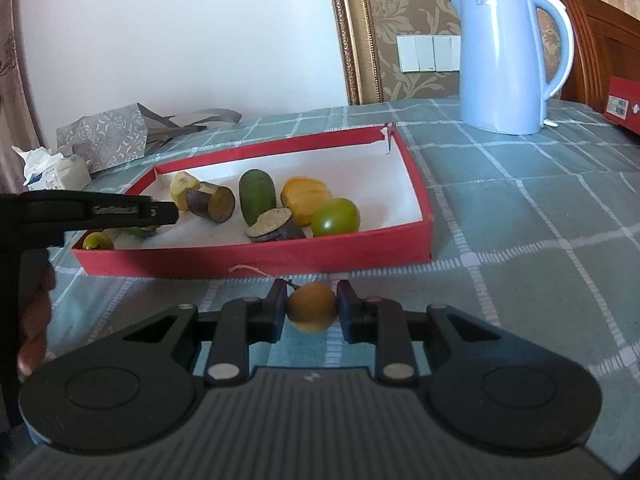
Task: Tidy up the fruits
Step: 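Lower the brown fruit into the tray and open left tool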
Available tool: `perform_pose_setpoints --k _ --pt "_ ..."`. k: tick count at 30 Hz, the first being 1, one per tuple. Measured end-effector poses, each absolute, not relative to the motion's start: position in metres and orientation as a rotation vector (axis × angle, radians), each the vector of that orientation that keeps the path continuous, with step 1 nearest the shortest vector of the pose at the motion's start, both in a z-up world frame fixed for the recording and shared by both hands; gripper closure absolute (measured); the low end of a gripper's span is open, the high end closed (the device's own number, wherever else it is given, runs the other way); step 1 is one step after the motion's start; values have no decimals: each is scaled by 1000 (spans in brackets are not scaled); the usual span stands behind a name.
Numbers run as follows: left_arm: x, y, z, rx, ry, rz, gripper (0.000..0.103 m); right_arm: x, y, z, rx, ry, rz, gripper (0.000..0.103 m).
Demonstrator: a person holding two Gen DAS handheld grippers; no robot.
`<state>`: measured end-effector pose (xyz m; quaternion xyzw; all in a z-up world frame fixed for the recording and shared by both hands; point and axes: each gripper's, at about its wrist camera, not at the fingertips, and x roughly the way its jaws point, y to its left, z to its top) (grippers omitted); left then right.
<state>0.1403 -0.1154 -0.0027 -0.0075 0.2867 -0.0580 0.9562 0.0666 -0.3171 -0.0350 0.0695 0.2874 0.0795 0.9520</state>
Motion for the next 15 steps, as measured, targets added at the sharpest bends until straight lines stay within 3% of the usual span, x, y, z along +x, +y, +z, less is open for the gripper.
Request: perform_pose_setpoints --k 11,12,15 --pt "160 -127 -7 26 577 -115 71 67 -316 -35 137 592 169 78" --pt "162 -128 -8 33 574 -119 69 68 -316 -35 137 593 169 78" --pt "162 -129 -10 29 578 -181 48 69 -317 -36 143 596 169 78"
